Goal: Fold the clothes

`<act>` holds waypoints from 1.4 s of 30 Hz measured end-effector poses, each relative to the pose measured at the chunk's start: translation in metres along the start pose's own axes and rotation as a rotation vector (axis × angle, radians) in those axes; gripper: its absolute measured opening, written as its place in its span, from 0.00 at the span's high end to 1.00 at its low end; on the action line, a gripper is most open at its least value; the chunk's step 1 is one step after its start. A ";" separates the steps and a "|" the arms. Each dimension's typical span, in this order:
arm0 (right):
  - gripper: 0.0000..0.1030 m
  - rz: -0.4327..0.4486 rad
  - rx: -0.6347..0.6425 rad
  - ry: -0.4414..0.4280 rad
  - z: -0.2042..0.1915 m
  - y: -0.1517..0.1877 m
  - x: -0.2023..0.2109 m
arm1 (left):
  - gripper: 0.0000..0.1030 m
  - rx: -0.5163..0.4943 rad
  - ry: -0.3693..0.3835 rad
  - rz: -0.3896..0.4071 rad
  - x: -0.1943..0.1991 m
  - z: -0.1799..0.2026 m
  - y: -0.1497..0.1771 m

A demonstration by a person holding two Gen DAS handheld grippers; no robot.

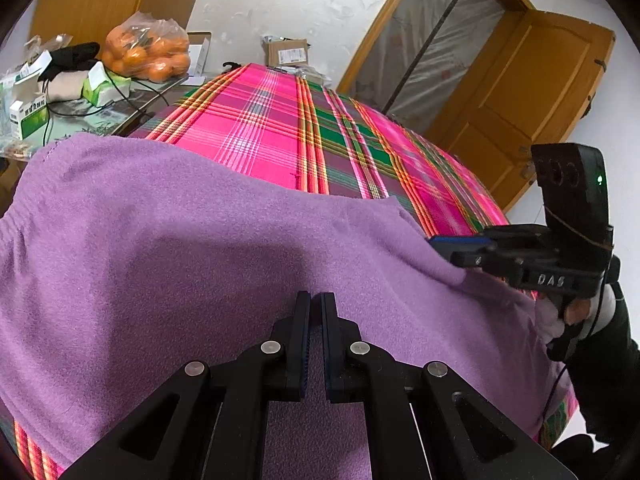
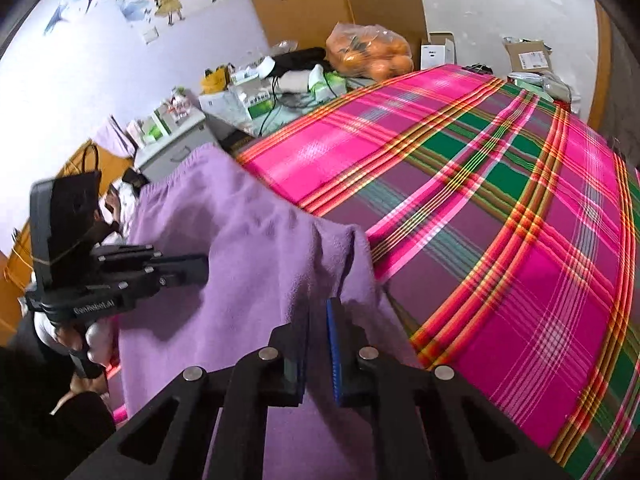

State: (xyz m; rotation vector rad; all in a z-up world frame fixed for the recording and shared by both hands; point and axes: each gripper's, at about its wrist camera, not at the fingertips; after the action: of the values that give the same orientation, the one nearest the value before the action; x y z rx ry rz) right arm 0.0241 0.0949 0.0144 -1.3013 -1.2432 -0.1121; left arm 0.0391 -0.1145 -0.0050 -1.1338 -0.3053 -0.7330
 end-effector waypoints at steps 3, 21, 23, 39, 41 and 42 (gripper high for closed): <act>0.88 -0.031 0.010 0.005 0.000 0.003 -0.006 | 0.95 0.000 0.000 0.000 0.000 0.000 0.000; 0.94 -0.085 -0.025 -0.082 0.003 -0.019 -0.032 | 0.95 -0.001 -0.003 0.004 0.000 0.002 0.001; 0.94 -0.060 -0.048 -0.072 0.010 -0.023 -0.028 | 0.95 -0.001 -0.002 0.004 -0.001 0.001 0.001; 0.90 0.001 -0.202 -0.026 0.060 -0.014 0.011 | 0.95 -0.021 -0.034 -0.005 0.008 0.007 -0.007; 0.90 -0.005 -0.180 -0.029 0.058 -0.003 0.019 | 0.95 -0.027 -0.032 -0.003 0.009 0.009 -0.008; 0.89 -0.006 -0.171 -0.029 0.056 0.002 0.023 | 0.95 -0.029 -0.031 -0.004 0.008 0.009 -0.008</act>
State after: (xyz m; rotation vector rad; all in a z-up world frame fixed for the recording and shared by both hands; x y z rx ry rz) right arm 0.0004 0.1512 0.0170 -1.4506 -1.2844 -0.2082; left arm 0.0412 -0.1110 0.0090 -1.1725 -0.3238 -0.7260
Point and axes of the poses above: each gripper's, at about its wrist camera, not at the fingertips, and x roughly against the way its jaws point, z to its right, y to its underside, and after that the axes turned 7 degrees about z, right-handed
